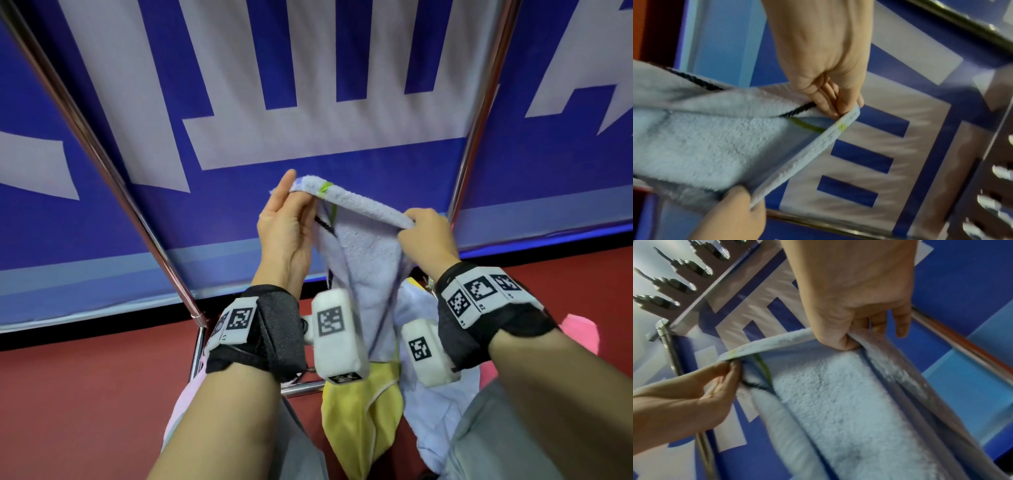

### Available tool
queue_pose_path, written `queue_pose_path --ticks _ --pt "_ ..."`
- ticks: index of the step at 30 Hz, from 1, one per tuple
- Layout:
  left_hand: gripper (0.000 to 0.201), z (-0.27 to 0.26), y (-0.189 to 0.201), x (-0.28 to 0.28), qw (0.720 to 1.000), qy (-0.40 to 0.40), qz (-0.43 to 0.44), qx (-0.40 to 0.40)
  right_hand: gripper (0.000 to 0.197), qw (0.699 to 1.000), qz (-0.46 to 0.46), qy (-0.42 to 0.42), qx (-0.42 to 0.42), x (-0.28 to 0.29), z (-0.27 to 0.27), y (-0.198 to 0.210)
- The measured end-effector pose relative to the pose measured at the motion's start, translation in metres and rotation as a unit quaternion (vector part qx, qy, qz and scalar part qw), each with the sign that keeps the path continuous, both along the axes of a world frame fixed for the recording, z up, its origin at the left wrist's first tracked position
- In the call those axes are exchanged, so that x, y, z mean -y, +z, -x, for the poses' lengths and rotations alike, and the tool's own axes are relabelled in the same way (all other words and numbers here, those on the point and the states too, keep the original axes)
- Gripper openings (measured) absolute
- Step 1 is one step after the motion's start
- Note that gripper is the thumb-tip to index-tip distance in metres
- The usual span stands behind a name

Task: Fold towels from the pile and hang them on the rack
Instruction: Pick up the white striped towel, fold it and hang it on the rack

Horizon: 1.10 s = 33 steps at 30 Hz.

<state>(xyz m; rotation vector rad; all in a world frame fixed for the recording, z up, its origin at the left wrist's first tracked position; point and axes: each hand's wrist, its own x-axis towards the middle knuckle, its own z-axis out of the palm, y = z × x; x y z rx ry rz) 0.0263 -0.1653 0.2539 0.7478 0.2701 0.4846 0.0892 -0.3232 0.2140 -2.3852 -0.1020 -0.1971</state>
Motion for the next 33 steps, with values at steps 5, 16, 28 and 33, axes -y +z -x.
queue_pose_path --ticks 5,16,28,33 --pt "0.032 -0.004 -0.004 -0.008 1.000 0.011 0.006 -0.017 0.016 0.998 -0.042 0.031 0.027 0.007 -0.006 -0.001" --pt "0.015 -0.009 -0.044 -0.024 0.704 -0.067 -0.637 -0.307 0.020 0.922 -0.383 0.054 0.024 0.007 0.010 0.032" --pt "0.020 0.003 -0.016 -0.010 0.914 -0.200 -0.304 -0.179 0.025 0.972 -0.207 0.016 -0.109 0.011 0.007 0.018" --pt "0.021 0.000 -0.006 -0.002 0.958 -0.174 -0.155 -0.169 0.019 0.962 -0.097 0.170 -0.191 -0.015 0.031 0.018"
